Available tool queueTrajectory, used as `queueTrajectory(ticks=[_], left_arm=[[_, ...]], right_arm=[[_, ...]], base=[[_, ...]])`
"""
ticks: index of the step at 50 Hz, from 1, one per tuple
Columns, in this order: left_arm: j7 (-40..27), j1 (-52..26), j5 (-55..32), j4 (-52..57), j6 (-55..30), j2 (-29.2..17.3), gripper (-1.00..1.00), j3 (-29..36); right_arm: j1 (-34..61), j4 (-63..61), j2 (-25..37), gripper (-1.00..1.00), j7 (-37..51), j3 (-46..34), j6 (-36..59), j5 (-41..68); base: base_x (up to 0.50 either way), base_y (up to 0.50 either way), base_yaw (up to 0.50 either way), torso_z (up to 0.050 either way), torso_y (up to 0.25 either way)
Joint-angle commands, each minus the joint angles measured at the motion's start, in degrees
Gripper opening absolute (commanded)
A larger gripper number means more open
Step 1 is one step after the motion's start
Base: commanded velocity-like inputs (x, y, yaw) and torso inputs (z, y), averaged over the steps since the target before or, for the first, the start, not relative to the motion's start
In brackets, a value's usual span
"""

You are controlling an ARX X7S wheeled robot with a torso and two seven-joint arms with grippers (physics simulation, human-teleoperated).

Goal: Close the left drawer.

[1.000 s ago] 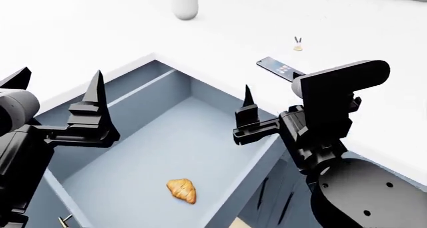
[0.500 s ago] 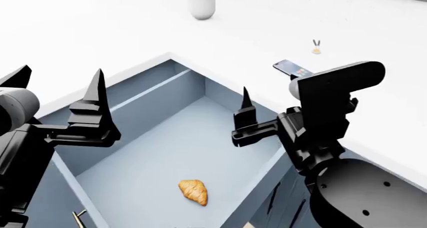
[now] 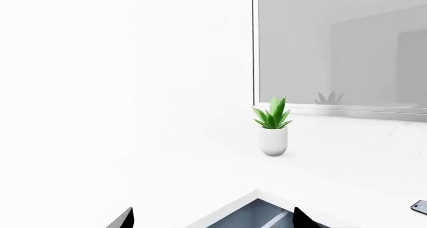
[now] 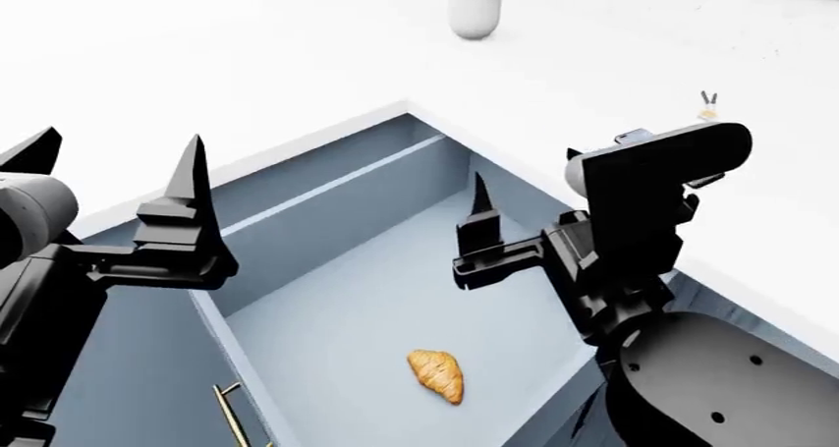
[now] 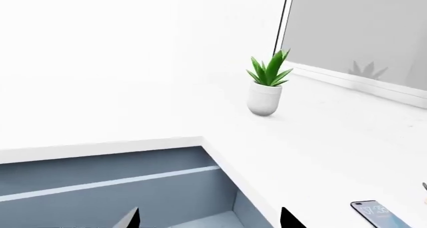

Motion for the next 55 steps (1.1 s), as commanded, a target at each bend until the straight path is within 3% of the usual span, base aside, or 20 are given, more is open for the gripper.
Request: queueTrajectory(ticks=[1, 10, 28, 55], left_arm=[[-0.1, -0.1, -0.2, 0.0, 0.1, 0.0, 1.00, 0.2], [-0.1, -0.2, 0.0, -0.1, 0.1, 0.1, 1.00, 0.4], [-0.6, -0.5, -0.7, 0.1, 0.3, -0.2, 1.00, 0.5], [-0.3, 0.1, 0.3, -0.1, 0.5, 0.1, 1.00, 0.9]], right_arm=[[0.0, 0.5, 0.0, 1.00, 1.7, 0.2, 0.9, 0.4], [-0.4, 1.4, -0.6, 1.00, 0.5, 1.7, 0.2, 2.7], [-0.6, 2.1, -0.3, 1.00, 0.7, 0.3, -1.8, 3.0], [-0.3, 2.5, 1.4, 1.00, 1.5, -2.4, -3.2, 3.0]], base=[[0.00, 0.00, 0.00, 0.000, 0.000], [0.00, 0.00, 0.00, 0.000, 0.000], [0.52, -0.10, 0.00, 0.000, 0.000], [0.00, 0.00, 0.00, 0.000, 0.000]])
